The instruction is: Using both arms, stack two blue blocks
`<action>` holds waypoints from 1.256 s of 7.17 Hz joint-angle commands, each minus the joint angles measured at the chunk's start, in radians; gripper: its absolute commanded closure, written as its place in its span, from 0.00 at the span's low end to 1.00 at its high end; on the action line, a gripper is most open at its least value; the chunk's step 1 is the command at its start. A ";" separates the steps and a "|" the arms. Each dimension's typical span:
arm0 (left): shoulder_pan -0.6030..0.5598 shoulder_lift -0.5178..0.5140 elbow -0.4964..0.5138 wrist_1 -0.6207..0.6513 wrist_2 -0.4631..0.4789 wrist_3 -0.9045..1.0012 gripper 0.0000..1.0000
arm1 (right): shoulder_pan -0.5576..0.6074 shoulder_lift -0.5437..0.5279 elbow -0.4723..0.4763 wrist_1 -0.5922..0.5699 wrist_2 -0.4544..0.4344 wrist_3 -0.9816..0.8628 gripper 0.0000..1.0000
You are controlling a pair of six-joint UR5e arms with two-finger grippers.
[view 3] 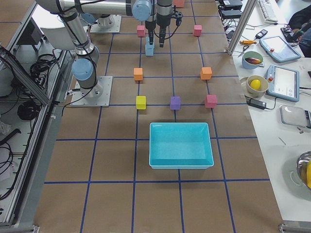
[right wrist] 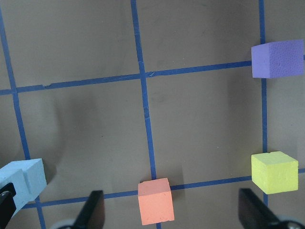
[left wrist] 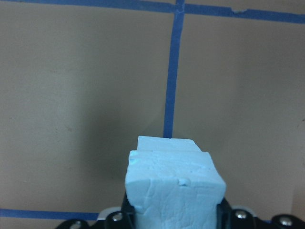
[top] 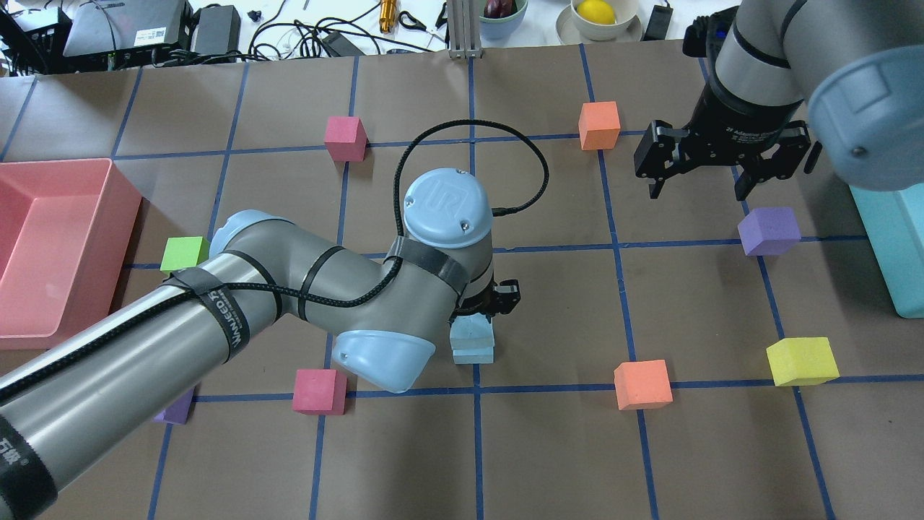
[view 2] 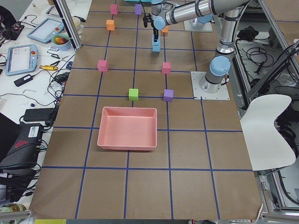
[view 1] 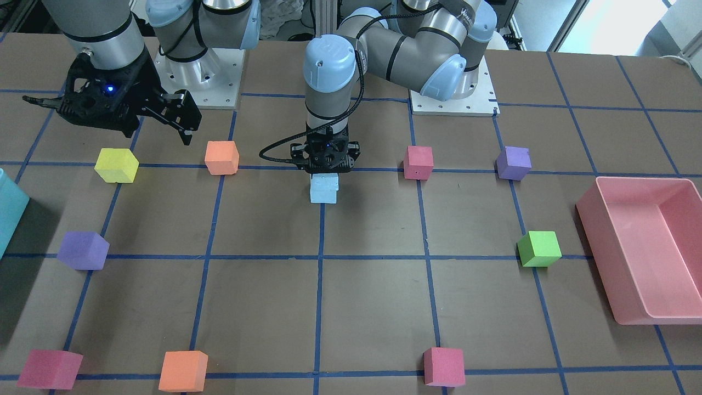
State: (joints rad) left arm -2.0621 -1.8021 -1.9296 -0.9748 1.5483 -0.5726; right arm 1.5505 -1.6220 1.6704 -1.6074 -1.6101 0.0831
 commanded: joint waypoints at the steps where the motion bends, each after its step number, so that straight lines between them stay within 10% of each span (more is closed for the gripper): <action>1: -0.001 -0.028 0.000 0.001 0.000 -0.009 0.05 | -0.012 -0.003 -0.001 0.004 0.007 -0.009 0.00; 6: 0.025 0.045 0.076 0.001 0.004 0.040 0.00 | -0.006 -0.027 0.003 0.009 0.052 -0.003 0.00; 9: 0.276 0.163 0.148 -0.145 0.003 0.430 0.00 | -0.006 -0.030 0.005 0.009 0.049 -0.003 0.00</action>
State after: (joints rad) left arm -1.8988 -1.6866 -1.8132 -1.0605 1.5510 -0.3371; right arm 1.5452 -1.6522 1.6746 -1.5984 -1.5611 0.0796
